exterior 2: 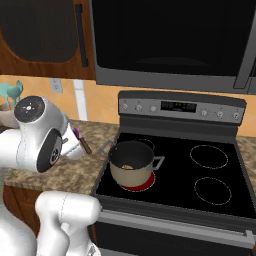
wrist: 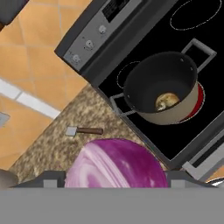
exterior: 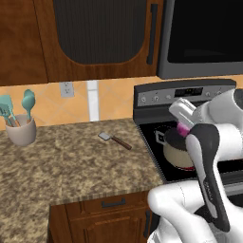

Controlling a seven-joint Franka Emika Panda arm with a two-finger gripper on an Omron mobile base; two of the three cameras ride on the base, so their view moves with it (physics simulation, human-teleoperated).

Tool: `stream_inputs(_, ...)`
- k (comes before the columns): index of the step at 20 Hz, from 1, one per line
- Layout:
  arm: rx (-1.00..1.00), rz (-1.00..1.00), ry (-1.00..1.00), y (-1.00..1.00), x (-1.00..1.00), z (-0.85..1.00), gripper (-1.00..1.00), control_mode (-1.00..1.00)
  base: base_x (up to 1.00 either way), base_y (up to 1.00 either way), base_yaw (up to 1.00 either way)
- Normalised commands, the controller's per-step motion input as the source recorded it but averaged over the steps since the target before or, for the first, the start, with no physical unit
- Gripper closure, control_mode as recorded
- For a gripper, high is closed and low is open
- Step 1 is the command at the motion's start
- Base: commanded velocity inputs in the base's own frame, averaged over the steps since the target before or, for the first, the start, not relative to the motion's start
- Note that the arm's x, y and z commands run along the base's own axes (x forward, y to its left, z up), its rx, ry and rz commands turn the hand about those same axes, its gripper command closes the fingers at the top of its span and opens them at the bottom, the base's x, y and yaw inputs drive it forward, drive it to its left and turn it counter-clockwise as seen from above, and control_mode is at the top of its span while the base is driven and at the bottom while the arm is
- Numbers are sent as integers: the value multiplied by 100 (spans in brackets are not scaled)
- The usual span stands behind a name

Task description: Put the onion and onion in the pot. Retrieve the spatula and lightly stir the vegetables in the pot.

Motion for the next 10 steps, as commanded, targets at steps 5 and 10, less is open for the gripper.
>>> stream_inputs(5,-4,0,23,-93,20,-11,100,-100,0,0,0)
stream_inputs(10,-4,0,28,-52,50,-68,100,-100,0,0,0)
